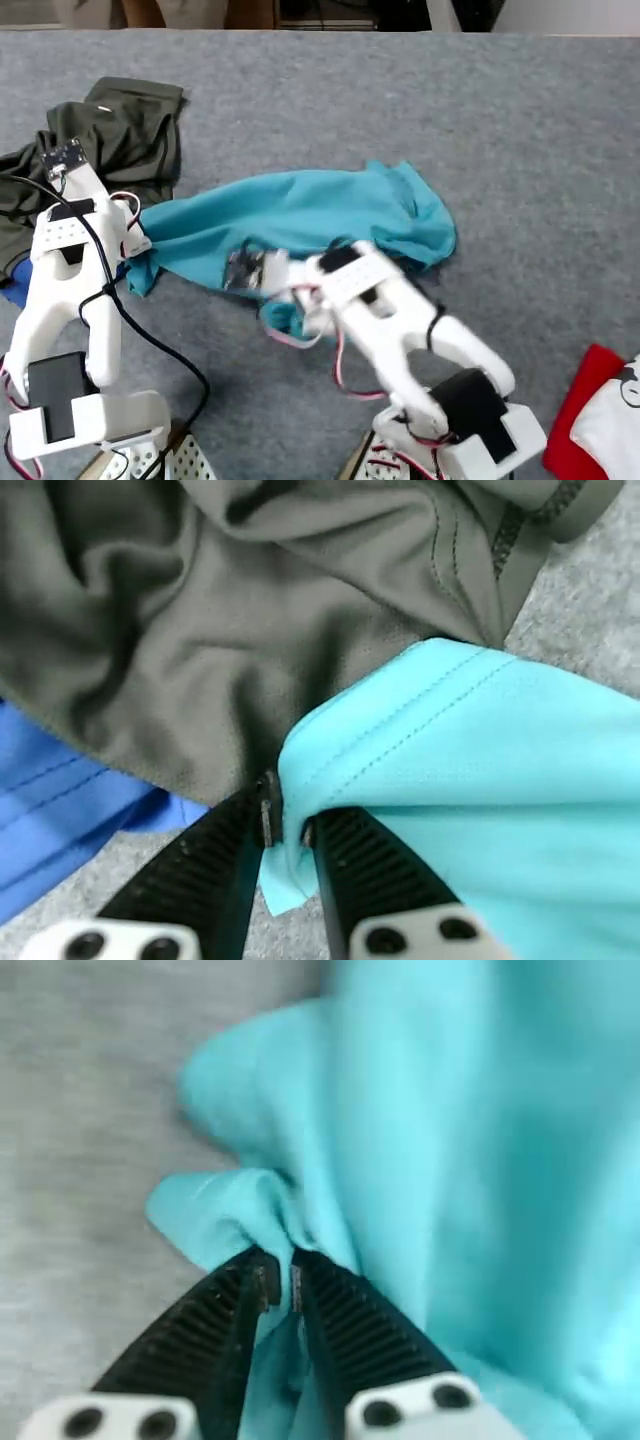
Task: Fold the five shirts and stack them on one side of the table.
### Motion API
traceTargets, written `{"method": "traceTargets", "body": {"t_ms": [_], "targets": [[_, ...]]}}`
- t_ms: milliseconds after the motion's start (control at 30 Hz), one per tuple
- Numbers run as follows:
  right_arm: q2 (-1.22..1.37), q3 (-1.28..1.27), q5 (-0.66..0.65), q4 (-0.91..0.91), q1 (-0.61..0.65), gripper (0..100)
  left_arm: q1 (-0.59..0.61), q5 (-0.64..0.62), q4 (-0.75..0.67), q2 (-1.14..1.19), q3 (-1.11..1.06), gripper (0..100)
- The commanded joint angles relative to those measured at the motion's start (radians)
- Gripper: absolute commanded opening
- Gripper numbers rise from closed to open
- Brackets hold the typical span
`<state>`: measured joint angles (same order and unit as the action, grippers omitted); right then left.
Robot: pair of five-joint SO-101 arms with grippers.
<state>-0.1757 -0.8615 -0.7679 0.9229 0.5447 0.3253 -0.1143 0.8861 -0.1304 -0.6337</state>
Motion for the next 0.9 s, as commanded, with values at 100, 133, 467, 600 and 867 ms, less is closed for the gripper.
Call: {"method": "traceTargets", "body": {"t_ms": [100,133,467,600,867], "targets": [[-0.005,0.125,0.005,-0.003,-0.213,0.5,0.005,-0.006,-0.017,-0.044,0.003,2],[-0.005,0.127,0.005,-0.005,-0.223,0.5,0.005,-0.006,-0.017,-0.044,0.003,2],[-0.085,0.32,0.026,0.292,-0.159,0.4,-0.025,-0.061,-0.133,-0.002,-0.041,2],[-0.177,0.412,0.106,0.358,-0.128,0.4,-0.078,-0.063,-0.137,0.025,-0.032,2],[-0.147,0.407,0.19,0.16,-0.176,0.4,-0.163,-0.063,-0.13,0.035,-0.041,2]]}}
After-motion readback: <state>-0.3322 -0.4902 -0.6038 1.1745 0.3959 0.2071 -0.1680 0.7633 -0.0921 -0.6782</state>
